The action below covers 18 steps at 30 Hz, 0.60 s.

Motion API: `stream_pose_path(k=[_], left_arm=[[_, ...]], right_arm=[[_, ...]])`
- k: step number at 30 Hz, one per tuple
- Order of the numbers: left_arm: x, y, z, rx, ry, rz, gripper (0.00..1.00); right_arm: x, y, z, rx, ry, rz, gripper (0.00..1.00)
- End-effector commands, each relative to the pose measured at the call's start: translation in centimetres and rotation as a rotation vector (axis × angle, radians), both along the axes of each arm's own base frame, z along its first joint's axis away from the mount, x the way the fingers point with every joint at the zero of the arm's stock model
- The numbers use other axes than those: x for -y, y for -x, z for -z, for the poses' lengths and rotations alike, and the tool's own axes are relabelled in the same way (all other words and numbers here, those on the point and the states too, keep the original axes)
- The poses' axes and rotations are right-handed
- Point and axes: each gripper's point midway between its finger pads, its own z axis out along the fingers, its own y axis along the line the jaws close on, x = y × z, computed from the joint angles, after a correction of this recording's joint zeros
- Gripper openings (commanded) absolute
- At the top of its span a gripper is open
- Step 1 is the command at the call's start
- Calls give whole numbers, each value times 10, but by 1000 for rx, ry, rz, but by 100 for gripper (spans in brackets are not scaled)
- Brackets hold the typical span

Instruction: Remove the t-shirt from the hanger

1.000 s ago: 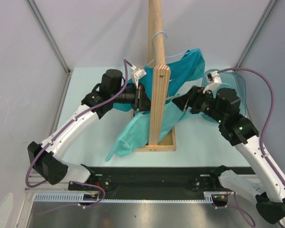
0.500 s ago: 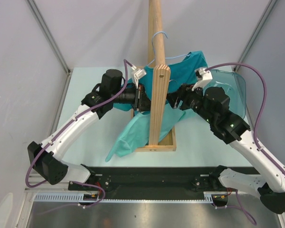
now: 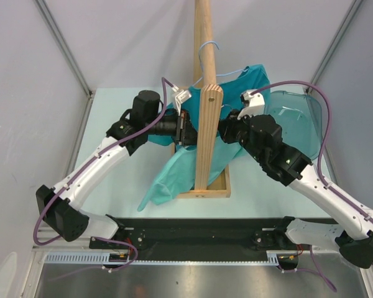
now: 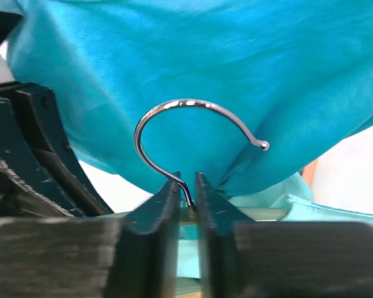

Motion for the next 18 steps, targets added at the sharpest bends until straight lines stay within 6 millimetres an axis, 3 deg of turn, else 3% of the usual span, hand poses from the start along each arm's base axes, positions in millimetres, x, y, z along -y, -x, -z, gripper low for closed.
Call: stream_pose_path(k=[1, 2, 5, 6, 9, 12, 18], left_arm=[[-1, 17, -43, 79, 99, 42, 0], [-1, 16, -42, 83, 96, 35, 2], [-6, 15, -38, 97, 87, 2, 24], [-8, 14, -37, 103, 81, -13, 39], [-18, 8, -33, 150, 49, -94, 59], [-37, 2, -31, 226, -7, -199, 69], [-75, 4, -23, 344, -72, -356, 75]], right_arm=[[16, -13, -21, 67, -49, 136, 10], [21, -14, -19, 61, -60, 168, 1], [34, -15, -23, 62, -99, 235, 0], [39, -14, -24, 64, -109, 252, 0], [48, -13, -21, 48, -103, 295, 0], [56, -10, -19, 43, -89, 312, 0], [75, -5, -19, 30, -108, 359, 0]])
